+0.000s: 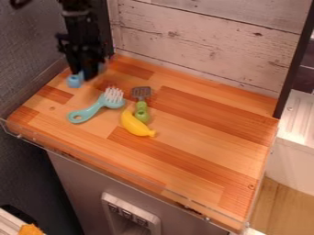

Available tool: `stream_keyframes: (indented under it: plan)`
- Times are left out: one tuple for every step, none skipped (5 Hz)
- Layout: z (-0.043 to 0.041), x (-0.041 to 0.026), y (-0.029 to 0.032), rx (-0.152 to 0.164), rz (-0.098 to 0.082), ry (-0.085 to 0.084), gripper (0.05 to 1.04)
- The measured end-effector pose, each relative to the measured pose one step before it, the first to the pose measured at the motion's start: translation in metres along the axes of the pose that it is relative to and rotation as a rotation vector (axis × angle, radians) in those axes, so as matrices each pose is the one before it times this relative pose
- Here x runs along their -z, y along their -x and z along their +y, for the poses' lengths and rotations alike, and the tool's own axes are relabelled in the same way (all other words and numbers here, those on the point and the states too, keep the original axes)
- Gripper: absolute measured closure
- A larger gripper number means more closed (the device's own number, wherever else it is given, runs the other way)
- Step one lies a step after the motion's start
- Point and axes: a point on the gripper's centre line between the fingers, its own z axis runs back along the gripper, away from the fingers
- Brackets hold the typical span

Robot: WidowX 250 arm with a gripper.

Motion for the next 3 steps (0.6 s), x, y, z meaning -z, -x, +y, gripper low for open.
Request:
stream_keyframes:
  plan:
    - [-0.00138,0.01588,-0.00769,0.044,0.0022,-0.0046,0.759]
    - [0.00152,0.00468,-0.00362,-0.0037,-0.014,-0.0096,0.695]
    - [0.00034,0.00291,-0.00539,-0.037,0.0028,0.0009,0.394]
